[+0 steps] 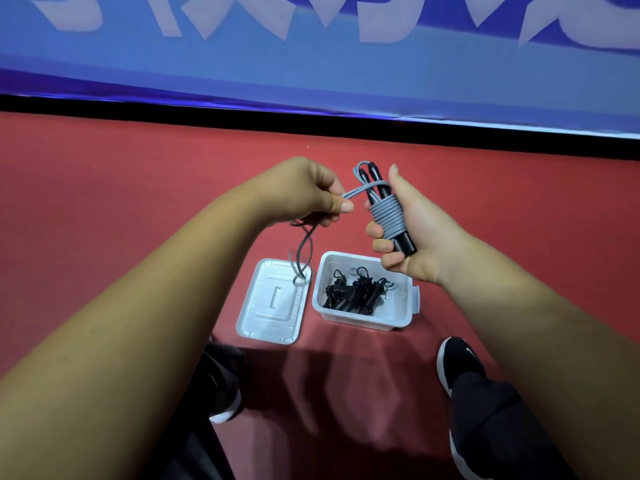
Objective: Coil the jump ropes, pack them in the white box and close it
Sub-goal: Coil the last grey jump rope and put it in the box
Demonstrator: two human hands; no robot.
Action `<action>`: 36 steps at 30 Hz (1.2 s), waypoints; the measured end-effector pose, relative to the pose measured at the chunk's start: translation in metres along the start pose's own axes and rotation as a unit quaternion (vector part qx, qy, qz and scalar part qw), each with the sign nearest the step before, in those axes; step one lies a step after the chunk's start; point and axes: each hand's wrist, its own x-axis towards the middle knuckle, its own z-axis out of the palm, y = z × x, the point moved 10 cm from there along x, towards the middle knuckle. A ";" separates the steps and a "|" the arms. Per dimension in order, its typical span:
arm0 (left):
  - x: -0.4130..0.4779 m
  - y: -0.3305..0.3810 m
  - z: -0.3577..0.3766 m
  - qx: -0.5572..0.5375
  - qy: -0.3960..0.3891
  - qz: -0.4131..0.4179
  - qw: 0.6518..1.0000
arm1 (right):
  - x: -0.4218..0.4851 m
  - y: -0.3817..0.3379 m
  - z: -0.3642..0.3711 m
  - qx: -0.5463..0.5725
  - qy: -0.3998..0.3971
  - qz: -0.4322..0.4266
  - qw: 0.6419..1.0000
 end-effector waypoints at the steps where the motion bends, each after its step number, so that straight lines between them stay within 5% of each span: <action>1: 0.001 0.002 0.002 0.001 -0.006 0.008 1.000 | -0.001 0.000 -0.001 -0.001 0.008 0.001 1.000; 17: 0.005 -0.002 0.010 0.184 -0.045 0.022 0.982 | -0.013 0.000 0.017 0.051 -0.087 0.037 0.994; 27: 0.002 0.003 0.018 0.141 -0.062 0.065 0.986 | -0.041 0.028 0.054 -0.016 -0.302 0.131 0.944; 36: -0.001 0.023 0.014 0.052 -0.069 0.121 0.989 | -0.054 0.051 0.067 -0.033 -0.402 0.173 0.899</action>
